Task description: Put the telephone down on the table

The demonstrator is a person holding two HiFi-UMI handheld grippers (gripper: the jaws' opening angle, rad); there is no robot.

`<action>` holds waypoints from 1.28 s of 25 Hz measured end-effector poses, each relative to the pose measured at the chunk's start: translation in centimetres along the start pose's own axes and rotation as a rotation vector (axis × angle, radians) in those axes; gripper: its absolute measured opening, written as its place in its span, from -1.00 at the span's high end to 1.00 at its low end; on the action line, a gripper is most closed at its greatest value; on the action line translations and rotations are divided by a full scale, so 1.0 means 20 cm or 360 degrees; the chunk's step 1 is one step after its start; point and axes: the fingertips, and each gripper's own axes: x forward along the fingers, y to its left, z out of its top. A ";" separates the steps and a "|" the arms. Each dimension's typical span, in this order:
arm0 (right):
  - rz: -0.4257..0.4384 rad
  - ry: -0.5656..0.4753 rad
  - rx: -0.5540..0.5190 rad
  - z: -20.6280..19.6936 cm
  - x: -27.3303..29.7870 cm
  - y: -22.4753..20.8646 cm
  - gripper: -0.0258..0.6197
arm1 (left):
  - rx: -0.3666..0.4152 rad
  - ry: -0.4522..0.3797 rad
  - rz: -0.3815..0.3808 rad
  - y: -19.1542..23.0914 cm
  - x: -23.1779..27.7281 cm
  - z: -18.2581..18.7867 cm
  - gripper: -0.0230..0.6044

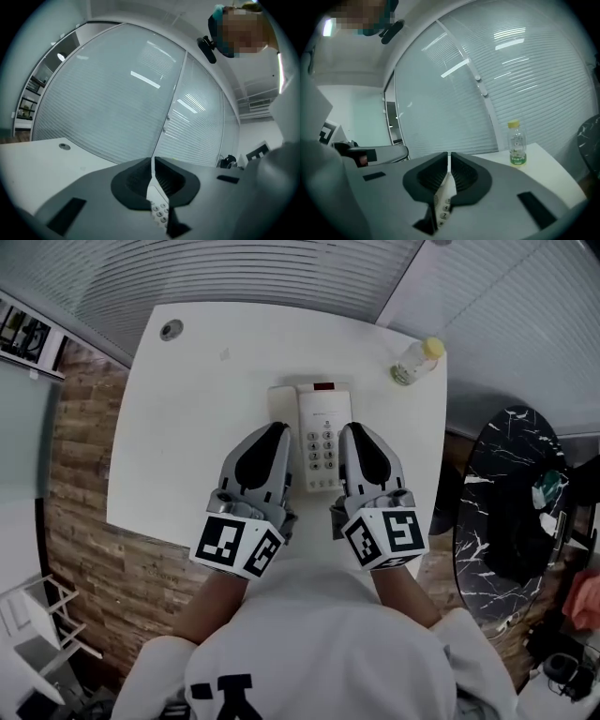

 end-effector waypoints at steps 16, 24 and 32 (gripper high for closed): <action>0.0173 -0.0139 -0.0013 0.13 -0.13 0.29 0.83 | 0.0072 -0.0045 -0.0055 -0.10 -0.16 0.11 0.91; 0.0265 -0.0143 -0.0053 0.16 -0.31 0.34 0.83 | 0.0081 -0.0121 -0.0002 -0.25 -0.31 0.14 0.91; 0.0317 -0.0168 -0.0059 0.18 -0.67 0.34 0.83 | 0.0051 -0.0187 0.0019 -0.53 -0.53 0.04 0.91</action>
